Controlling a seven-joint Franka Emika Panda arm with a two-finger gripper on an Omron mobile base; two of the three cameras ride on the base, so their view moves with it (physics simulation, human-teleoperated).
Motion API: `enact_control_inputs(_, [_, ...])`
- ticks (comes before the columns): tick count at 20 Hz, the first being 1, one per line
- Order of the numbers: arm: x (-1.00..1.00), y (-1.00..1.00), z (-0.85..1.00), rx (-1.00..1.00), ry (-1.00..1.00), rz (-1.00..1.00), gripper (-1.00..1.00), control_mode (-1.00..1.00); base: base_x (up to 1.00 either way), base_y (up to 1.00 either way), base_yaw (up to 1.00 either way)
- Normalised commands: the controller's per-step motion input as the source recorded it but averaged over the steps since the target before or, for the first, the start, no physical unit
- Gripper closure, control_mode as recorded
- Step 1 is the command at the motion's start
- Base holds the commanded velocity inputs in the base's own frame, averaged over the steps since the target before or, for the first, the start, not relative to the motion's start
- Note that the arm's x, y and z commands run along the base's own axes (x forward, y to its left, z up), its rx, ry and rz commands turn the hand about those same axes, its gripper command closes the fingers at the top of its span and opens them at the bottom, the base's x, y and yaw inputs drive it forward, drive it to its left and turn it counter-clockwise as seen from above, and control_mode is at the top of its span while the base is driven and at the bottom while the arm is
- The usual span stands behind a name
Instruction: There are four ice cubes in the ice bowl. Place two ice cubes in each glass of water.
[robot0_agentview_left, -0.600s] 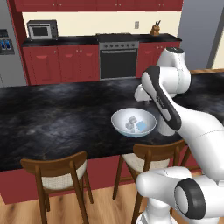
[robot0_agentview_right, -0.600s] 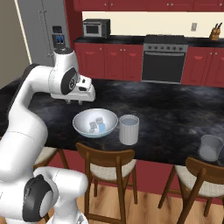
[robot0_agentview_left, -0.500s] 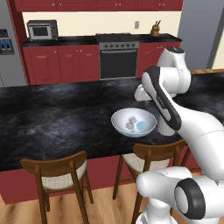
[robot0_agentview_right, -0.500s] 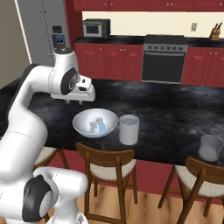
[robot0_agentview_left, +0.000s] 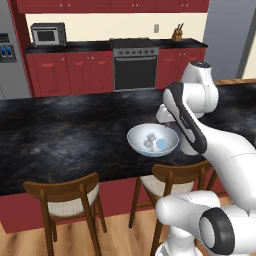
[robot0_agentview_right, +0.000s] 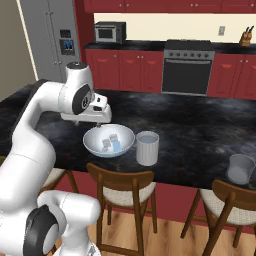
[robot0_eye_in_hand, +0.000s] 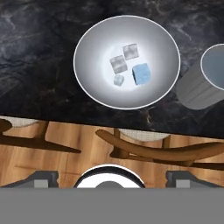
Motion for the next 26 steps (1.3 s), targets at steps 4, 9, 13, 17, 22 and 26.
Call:
enact_control_inputs(4, [0.0, -0.02, -0.51, -0.09, 0.18, 0.07, -1.0, -1.0, 0.0, 0.0, 0.0])
enact_control_inputs(9, [0.05, -0.03, -0.47, -0.09, 0.25, 0.07, -1.0, -1.0, 0.0, 0.0, 0.0])
enact_control_inputs(13, [0.18, -0.29, -0.21, 0.0, 0.08, 0.03, -1.0, -1.0, 0.0, 0.0, 0.0])
enact_control_inputs(17, [0.41, -0.29, -0.17, 0.02, 0.0, 0.0, -1.0, -1.0, 0.0, 0.0, 0.0])
enact_control_inputs(22, [0.4, -0.03, -0.28, 0.0, 0.0, 0.0, -1.0, -1.0, 0.0, 0.0, 0.0])
enact_control_inputs(26, [0.49, 0.0, -0.36, 0.0, 0.0, 0.0, -1.0, -1.0, 0.0, 0.0, 0.0])
